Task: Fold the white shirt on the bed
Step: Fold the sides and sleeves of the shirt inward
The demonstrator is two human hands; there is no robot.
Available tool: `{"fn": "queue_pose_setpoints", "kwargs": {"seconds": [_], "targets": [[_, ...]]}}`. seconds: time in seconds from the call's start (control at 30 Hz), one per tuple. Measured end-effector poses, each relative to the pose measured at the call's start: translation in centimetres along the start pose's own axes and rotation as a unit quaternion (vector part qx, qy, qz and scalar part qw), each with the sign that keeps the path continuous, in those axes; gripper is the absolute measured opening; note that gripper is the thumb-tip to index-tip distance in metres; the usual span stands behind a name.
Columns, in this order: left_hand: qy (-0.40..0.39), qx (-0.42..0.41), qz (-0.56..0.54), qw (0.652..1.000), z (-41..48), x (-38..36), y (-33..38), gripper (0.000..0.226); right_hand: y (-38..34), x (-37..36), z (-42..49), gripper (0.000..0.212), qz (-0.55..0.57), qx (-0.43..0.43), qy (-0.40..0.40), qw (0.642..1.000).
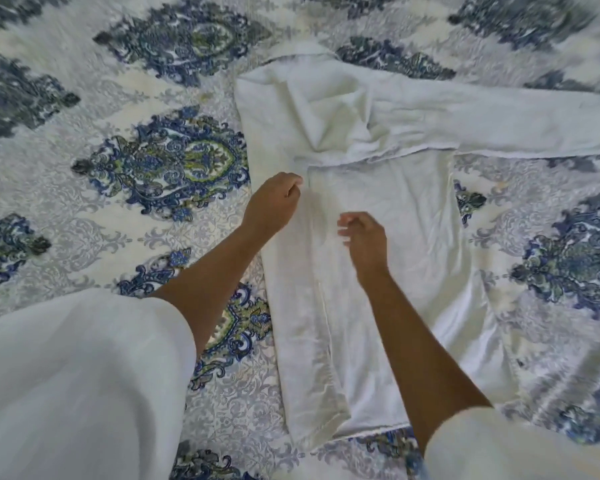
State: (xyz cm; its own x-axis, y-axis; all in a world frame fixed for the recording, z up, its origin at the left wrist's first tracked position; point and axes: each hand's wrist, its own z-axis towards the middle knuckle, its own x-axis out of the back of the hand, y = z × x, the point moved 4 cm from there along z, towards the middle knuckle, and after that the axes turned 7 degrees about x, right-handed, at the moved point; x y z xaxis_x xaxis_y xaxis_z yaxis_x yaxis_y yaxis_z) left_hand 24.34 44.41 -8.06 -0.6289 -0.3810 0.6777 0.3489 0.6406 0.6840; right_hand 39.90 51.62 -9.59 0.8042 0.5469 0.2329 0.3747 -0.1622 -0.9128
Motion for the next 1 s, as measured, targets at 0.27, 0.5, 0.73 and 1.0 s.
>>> {"fn": "queue_pose_setpoints", "kwargs": {"seconds": [0.27, 0.5, 0.73, 1.0], "targets": [[-0.057, 0.001, -0.012, 0.998, 7.8, -2.3, 0.2, 0.041, -1.0, 3.1, 13.3, 0.03, 0.354, -0.215, 0.086, 0.906], [-0.098, 0.105, -0.249, 0.958, 9.2, -3.7, -3.4, 0.039, -1.9, 3.4, 20.0, 0.032, 0.402, -0.208, 0.124, 0.883], [-0.015, 0.213, -0.583, 0.784, 8.2, 0.1, -3.2, 0.028, -9.8, 3.4, 18.0, 0.02, 0.412, 0.0, 0.003, 0.911], [-0.195, 0.27, -0.653, 0.68, 2.1, 3.8, -4.5, 0.054, -12.7, -3.4, 3.4, 0.004, 0.0, 0.158, -0.305, 0.939]]}}
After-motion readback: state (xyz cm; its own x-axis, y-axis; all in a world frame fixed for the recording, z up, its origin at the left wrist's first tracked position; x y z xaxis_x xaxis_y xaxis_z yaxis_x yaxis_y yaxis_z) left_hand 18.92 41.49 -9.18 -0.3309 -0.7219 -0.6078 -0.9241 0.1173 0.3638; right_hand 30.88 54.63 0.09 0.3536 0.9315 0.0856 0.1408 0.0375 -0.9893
